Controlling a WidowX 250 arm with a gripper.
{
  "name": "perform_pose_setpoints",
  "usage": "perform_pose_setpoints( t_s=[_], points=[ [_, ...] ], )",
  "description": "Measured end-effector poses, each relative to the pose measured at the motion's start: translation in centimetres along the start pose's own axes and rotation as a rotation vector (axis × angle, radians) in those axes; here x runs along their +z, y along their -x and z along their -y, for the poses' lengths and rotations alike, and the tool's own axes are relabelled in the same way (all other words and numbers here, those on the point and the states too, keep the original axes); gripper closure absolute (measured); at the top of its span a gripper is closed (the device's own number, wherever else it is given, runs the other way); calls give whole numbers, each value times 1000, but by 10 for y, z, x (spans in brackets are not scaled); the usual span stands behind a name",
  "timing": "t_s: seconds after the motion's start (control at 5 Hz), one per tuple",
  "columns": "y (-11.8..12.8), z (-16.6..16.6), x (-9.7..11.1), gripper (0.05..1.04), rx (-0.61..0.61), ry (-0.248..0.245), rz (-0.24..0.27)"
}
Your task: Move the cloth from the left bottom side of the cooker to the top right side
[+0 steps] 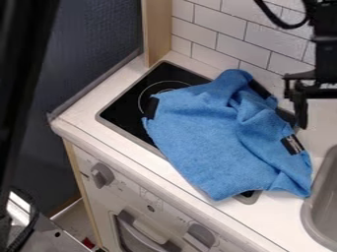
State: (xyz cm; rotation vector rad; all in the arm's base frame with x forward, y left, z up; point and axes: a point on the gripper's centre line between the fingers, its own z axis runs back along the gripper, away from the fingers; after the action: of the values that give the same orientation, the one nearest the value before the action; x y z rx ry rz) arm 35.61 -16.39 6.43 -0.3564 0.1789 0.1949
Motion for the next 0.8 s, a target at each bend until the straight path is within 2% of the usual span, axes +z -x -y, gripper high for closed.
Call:
perform_pose_setpoints(
  t_s=[0.2, 0.4, 0.6, 0.8],
  points=[
    [14, 4, 13, 77, -13, -25, 43],
    [19, 0, 15, 82, 0, -35, 40],
    [20, -17, 19, 82, 49, -99, 8],
    [20, -37, 18, 82, 85, -110, -25]
  ],
)
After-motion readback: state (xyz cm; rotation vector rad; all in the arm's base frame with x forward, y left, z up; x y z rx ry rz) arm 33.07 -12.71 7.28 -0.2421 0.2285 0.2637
